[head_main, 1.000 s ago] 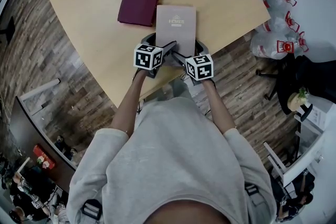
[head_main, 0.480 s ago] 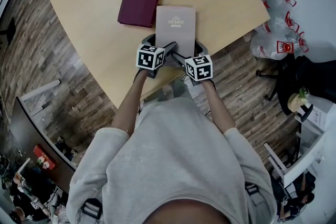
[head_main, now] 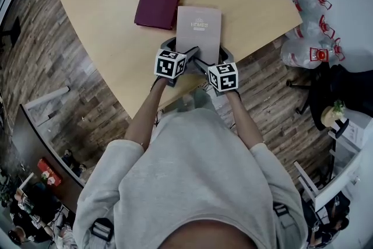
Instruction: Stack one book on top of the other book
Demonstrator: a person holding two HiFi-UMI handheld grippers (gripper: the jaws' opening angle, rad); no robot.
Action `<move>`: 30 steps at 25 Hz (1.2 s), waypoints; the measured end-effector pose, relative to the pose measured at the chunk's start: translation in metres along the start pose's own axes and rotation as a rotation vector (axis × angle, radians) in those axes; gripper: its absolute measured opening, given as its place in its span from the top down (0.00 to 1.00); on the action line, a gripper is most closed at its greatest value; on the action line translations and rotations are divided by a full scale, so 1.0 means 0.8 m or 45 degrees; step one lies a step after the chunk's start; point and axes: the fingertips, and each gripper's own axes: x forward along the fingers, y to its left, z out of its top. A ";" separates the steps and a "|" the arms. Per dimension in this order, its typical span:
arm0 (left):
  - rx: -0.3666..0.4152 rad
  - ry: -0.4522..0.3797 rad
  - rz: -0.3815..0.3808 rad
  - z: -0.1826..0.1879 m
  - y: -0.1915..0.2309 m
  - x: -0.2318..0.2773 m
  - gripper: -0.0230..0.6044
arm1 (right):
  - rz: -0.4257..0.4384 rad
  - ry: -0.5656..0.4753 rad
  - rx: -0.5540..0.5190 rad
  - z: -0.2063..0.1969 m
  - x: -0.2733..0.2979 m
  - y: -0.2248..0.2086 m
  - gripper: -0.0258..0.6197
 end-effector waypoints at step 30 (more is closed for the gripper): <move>0.146 -0.334 0.136 0.091 -0.031 -0.105 0.40 | -0.066 -0.339 -0.334 0.105 -0.074 0.040 0.24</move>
